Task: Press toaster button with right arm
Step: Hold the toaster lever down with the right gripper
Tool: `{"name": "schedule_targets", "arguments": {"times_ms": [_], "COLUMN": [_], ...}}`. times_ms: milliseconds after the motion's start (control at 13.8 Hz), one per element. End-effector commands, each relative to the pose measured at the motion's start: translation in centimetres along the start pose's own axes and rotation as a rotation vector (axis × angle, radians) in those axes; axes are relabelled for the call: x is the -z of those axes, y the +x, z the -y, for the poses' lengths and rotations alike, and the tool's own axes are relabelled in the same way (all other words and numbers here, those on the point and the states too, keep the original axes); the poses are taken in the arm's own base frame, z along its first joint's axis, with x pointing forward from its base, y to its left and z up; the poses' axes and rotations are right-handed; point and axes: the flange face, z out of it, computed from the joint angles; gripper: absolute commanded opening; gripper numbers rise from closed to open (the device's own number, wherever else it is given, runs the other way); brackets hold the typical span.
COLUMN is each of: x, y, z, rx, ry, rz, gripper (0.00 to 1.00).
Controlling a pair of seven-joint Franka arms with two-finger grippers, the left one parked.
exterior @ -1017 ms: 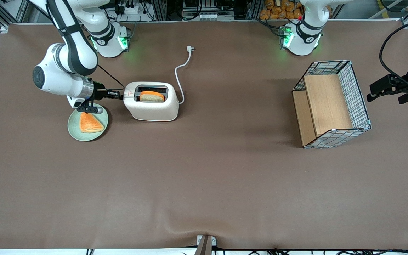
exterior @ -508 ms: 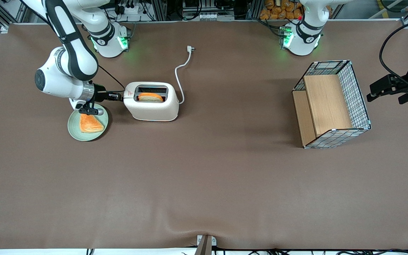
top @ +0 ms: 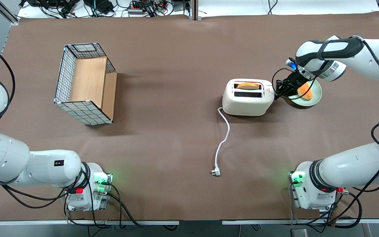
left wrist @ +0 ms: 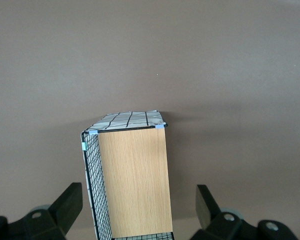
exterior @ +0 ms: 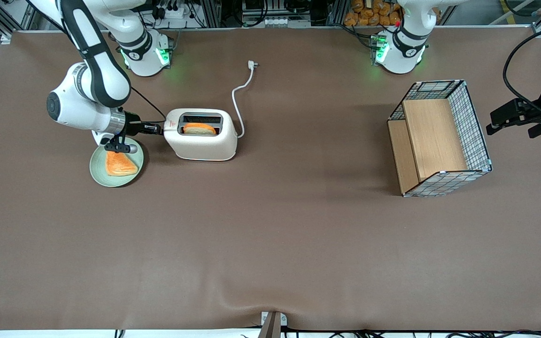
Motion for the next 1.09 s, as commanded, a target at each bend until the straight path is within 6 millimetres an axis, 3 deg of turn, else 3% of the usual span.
{"name": "schedule_targets", "arguments": {"times_ms": [0, 1017], "x": [-3.2, -1.8], "y": [0.0, -0.2], "z": [-0.2, 0.4], "rx": [0.046, 0.070], "ry": [-0.017, 0.004], "rz": [-0.014, -0.023], "gripper": [0.00, 0.00]}}
